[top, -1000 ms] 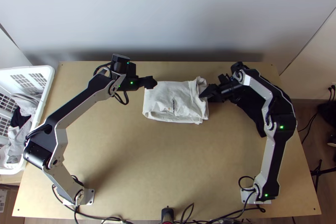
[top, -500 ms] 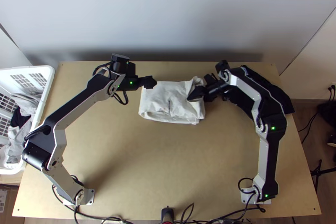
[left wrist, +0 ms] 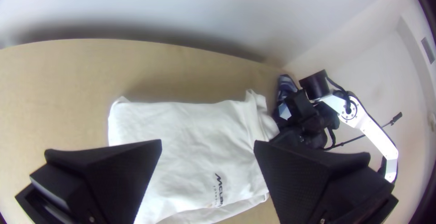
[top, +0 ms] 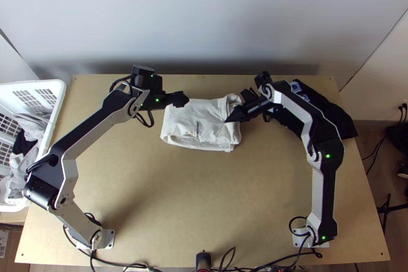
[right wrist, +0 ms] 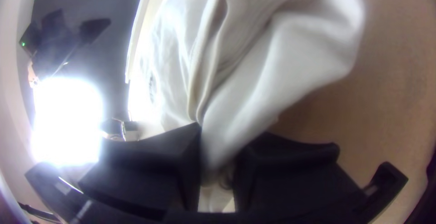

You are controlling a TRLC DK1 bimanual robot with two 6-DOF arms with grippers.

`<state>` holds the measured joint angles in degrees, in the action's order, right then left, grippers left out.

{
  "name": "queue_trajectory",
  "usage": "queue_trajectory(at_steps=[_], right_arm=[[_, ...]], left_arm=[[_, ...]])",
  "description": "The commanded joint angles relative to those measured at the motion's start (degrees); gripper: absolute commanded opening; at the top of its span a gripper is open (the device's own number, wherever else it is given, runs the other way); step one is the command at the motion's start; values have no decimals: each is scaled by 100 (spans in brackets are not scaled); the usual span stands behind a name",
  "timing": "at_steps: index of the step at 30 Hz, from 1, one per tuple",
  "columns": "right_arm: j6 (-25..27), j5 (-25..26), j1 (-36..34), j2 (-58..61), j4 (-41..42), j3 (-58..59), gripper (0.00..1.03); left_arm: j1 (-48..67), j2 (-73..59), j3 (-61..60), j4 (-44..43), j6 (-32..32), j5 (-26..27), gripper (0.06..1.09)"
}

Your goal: Fold the t-shirt

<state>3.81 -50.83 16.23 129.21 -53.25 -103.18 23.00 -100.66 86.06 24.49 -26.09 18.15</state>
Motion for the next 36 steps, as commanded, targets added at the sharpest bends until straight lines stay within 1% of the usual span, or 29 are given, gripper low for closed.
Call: queue_trajectory(at_steps=[1, 4, 7, 10, 12, 20, 31, 36], right_arm=[[454, 29, -94, -264, -159, 245, 3], [559, 205, -67, -555, -159, 298, 3], [700, 750, 100, -950, -159, 228, 3], [796, 1022, 293, -1284, -159, 26, 3], [770, 1057, 390, -1416, -212, -203, 3], [796, 1145, 838, -1530, -836, -1249, 3], [788, 1163, 944, -1416, -1055, -1697, 3], [796, 1154, 935, -1363, -1135, -1618, 3]], left_arm=[[-6, 20, 16, -6, -2, 4, 104], [-15, 20, 16, -6, 7, 4, 104], [-15, 20, 25, -6, -2, 4, 104], [-6, 20, 51, -6, -2, 4, 104], [-6, 20, 60, -6, -28, 4, 104], [-6, 55, 33, -6, -90, 4, 104], [-68, 117, -37, -6, -81, 4, 104], [-59, 108, -19, -23, -90, 4, 104]])
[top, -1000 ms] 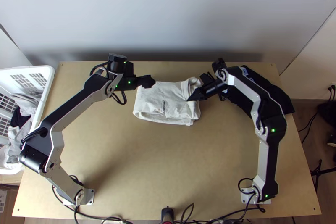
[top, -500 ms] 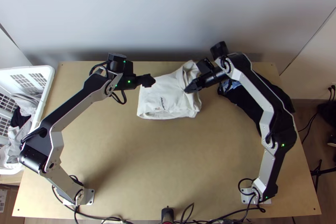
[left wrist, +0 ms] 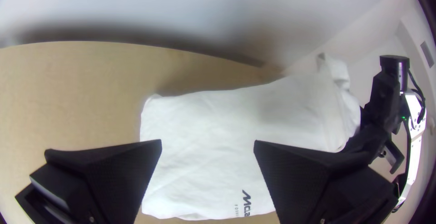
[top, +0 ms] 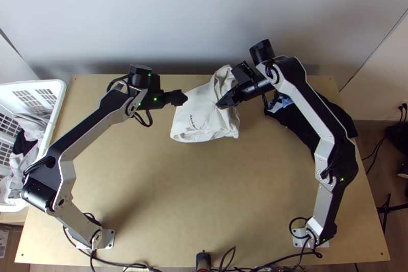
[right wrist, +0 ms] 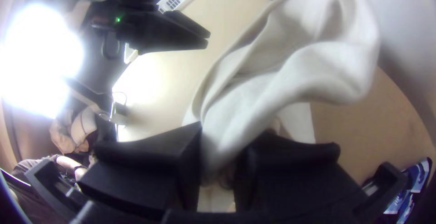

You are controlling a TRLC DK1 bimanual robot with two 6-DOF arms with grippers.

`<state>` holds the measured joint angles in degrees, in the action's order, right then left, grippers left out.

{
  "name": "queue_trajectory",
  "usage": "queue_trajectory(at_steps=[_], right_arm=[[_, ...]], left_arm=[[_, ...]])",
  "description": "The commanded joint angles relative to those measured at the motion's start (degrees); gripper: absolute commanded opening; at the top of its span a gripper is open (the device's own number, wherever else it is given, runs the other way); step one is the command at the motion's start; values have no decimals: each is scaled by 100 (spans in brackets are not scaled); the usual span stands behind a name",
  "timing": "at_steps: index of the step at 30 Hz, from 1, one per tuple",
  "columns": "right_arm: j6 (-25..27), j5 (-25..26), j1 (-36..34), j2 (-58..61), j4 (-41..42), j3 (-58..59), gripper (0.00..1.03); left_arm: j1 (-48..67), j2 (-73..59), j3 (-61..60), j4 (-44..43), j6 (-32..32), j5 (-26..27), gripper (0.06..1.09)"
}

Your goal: Fold the t-shirt

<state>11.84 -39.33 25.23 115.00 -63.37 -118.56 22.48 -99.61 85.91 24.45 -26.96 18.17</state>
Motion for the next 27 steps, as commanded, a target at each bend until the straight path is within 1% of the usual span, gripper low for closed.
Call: queue_trajectory(at_steps=[1, 5, 15, 20, 27], right_arm=[[-6, 4, 34, 58, -140, -44, 3], [-6, 13, -27, 49, -307, 114, 3], [355, -22, -783, -101, -448, 1582, 3], [442, -75, -924, 49, -184, 2144, 3], [451, -136, -853, 400, 203, 2566, 3]], left_arm=[[-7, 3, -4, -19, -2, 2, 104], [-24, 12, -22, -10, -2, 2, 104], [-51, 3, -48, -10, 7, 2, 104], [-16, -14, 22, -36, 7, 2, 104], [2, -32, 58, -10, 15, 2, 104]])
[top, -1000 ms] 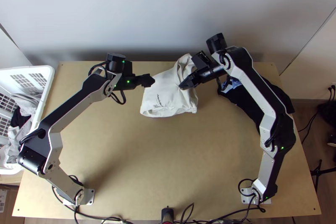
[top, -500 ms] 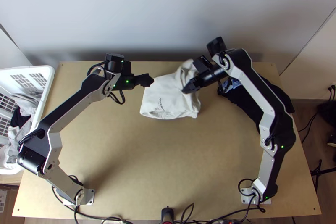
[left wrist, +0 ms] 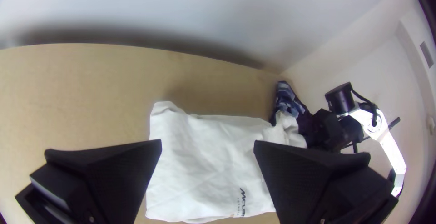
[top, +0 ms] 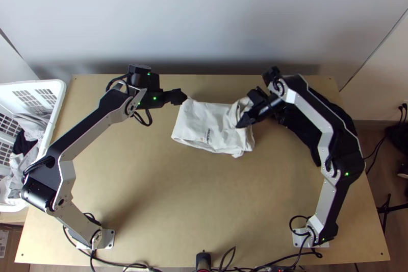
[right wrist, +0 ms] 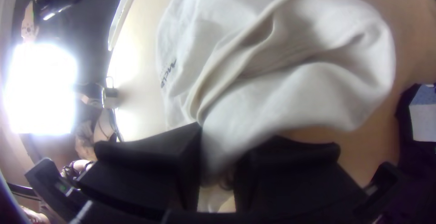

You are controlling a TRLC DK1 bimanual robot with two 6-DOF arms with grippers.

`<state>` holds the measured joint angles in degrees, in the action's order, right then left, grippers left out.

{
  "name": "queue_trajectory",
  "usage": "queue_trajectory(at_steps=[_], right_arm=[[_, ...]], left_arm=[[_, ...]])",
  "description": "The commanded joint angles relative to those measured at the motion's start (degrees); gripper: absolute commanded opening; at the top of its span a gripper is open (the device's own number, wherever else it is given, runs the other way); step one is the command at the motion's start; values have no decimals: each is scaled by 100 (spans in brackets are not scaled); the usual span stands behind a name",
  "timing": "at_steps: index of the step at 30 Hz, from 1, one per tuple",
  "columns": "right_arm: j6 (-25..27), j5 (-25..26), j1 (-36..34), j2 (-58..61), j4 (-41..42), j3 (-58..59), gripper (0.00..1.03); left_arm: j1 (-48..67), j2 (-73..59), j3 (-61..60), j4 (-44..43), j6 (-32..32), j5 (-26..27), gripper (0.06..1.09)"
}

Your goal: Fold the t-shirt

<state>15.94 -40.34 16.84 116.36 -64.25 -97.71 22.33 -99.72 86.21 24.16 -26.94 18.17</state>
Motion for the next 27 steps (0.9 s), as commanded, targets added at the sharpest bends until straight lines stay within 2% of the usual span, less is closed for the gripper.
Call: queue_trajectory(at_steps=[1, 7, 15, 23, 27], right_arm=[[40, -36, 3, 309, 369, 534, 3], [14, -36, 118, 669, 615, 569, 3], [-188, -36, 302, 792, 791, 340, 3], [-241, -36, 258, 819, 791, 226, 3], [-250, -36, 223, 775, 791, 226, 3]], left_arm=[[26, -21, 18, 18, 13, 2, 104], [114, -30, 18, 18, 4, 2, 104], [782, -126, -509, -114, 110, -7, 104], [1081, -1005, -650, -869, 277, -104, 104], [1195, -1515, -500, -949, 338, -235, 104]])
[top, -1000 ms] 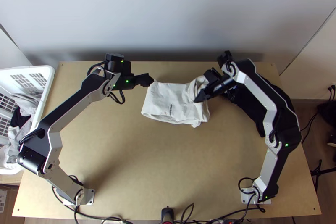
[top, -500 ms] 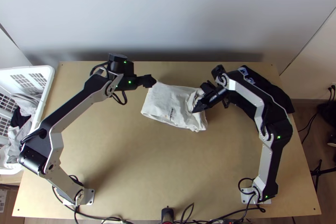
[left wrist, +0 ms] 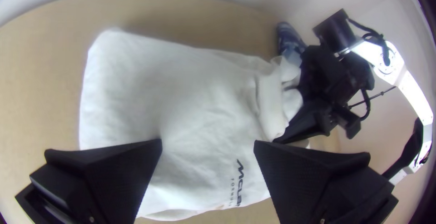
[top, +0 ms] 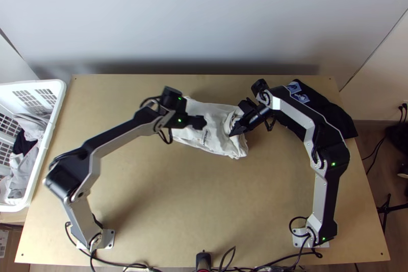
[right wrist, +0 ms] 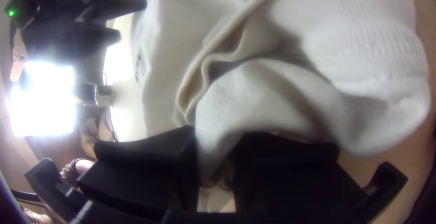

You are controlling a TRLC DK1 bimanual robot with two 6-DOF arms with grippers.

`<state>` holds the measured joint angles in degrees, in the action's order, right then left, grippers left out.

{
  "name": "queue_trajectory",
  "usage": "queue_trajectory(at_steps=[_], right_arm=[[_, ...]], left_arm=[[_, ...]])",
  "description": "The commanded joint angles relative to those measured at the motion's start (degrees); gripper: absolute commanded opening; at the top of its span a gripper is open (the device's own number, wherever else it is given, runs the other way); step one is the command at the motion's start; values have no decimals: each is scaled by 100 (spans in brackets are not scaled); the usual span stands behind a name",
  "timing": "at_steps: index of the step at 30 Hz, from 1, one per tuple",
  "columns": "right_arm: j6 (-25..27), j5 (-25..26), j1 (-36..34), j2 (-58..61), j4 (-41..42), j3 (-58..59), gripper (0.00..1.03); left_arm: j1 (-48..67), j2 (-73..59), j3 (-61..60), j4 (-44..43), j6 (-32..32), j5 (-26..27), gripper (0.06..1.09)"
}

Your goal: Fold the t-shirt

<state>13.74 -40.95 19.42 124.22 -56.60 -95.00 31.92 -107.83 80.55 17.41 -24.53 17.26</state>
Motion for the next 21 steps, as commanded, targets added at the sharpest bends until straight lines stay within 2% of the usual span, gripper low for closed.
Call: queue_trajectory(at_steps=[1, 2, 3, 4, 5, 6, 7, 12, 21], right_arm=[[-38, 26, -44, -30, 44, -45, 3], [-64, 34, -70, -47, 61, -45, 3], [-64, 34, -87, -74, 70, -45, 9], [-64, 34, -123, -109, 70, -45, 30], [-73, 43, -149, -153, 70, -45, 61], [-91, 52, -175, -197, 70, -45, 82], [-99, 70, -211, -276, 61, -27, 88], [-91, 70, -588, -812, -71, 245, 98], [200, 34, -1072, -1524, -246, 1397, 98]], left_arm=[[253, -792, 92, -273, 107, -170, 104], [279, -862, 110, -273, 142, -223, 104], [288, -915, 127, -273, 159, -258, 104], [288, -950, 145, -273, 168, -267, 104], [288, -959, 145, -273, 168, -267, 104], [288, -977, 154, -273, 159, -267, 104], [288, -977, 154, -273, 159, -267, 104], [271, -941, 162, -273, 159, -267, 104], [236, -810, 162, -264, 159, -267, 104]])
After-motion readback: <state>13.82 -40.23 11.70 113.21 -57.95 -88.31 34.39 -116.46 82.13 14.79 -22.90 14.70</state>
